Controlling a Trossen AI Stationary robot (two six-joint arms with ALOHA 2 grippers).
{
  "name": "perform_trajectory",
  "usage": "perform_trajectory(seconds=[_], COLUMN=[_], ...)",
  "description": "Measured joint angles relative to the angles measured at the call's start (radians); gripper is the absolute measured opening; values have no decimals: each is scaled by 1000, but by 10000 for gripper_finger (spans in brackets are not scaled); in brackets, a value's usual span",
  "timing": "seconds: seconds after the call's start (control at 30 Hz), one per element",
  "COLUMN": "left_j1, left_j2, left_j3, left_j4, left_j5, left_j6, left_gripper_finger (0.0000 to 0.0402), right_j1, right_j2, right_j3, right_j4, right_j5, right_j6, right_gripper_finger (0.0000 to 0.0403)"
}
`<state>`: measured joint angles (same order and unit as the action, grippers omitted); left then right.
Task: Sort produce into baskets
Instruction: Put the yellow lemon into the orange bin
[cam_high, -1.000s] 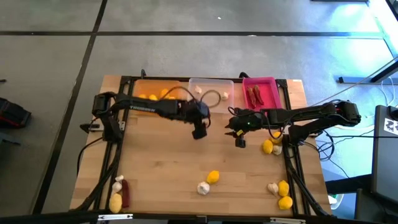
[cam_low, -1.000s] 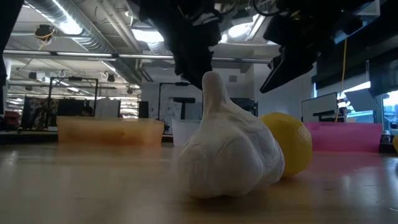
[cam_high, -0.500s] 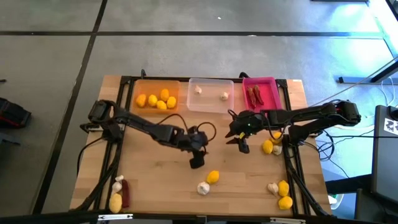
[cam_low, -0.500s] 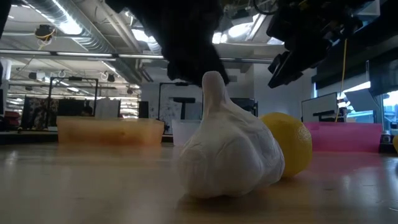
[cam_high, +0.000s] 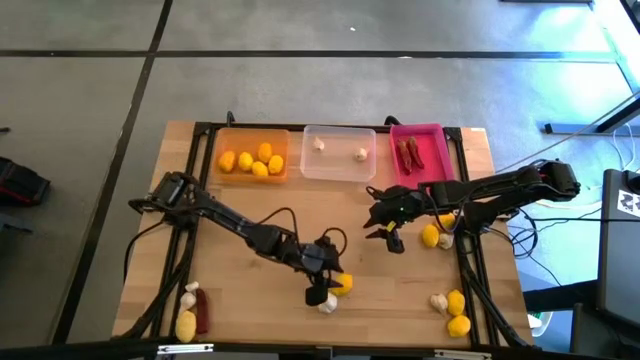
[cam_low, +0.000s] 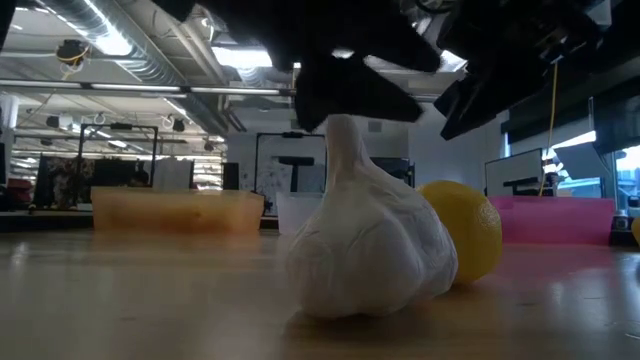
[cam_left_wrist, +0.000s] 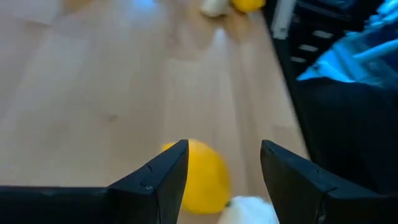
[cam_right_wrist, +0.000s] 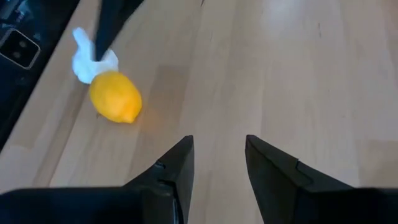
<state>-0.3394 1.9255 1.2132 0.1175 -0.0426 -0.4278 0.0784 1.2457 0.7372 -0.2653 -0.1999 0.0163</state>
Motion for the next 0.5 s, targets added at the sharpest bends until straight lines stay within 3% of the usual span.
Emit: perform_trajectory(seconds=[0.13,0.37,0.5], left_j1=[13,17,43], left_j2=[52,51,63], left_j3=[32,36,36], left_j4=[2,-1,-3], left_j5=[114,191,299], left_j6=[-27,-10,-2], left_gripper_finger=[194,194,193], right_j1=[0,0,0], right_j2=[0,0,0], right_j3=[0,0,0], right_j4=[-2,-22,-31], right_j5=[33,34,46], right_j6=[-2,2,1], right_gripper_finger=[138,138,138])
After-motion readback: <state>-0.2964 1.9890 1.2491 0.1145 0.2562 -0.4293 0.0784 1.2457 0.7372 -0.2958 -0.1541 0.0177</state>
